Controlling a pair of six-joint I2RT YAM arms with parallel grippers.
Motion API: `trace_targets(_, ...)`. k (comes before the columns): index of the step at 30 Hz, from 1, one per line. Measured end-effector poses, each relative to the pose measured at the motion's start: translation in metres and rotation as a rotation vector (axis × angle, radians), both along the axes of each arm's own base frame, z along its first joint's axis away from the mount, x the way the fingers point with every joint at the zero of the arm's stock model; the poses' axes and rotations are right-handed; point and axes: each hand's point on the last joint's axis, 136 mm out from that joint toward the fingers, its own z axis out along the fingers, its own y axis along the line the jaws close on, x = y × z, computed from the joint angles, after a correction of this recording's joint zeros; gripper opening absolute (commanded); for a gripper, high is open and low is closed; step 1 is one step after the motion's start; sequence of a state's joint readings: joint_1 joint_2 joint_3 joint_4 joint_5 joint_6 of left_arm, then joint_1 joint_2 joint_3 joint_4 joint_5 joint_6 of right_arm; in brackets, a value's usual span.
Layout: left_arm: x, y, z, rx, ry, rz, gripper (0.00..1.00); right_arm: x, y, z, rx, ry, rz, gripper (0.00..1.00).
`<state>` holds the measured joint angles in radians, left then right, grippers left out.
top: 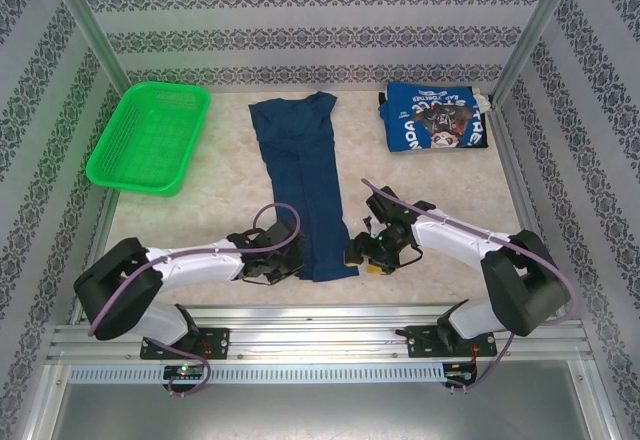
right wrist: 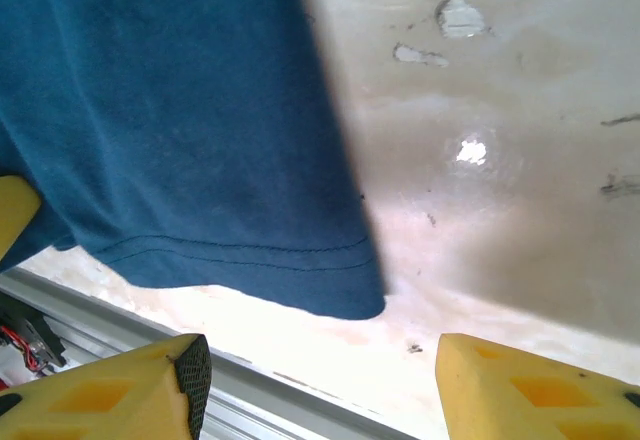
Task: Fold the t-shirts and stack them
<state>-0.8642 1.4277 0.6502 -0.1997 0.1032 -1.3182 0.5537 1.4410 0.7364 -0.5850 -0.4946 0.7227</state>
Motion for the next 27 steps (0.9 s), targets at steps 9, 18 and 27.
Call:
trace_targets(9,-0.004,0.005,-0.007,-0.016,-0.011,0.008,0.04,0.0,0.006,-0.017,0.006,0.015,0.0,0.62)
trace_targets(18,-0.005,0.003,0.001,-0.057,-0.036,0.014,0.04,0.0,0.007,-0.02,-0.026,0.046,-0.024,0.58)
trace_targets(27,-0.004,-0.001,0.003,-0.07,-0.043,0.01,0.03,-0.002,0.009,-0.023,-0.106,0.056,-0.006,0.35)
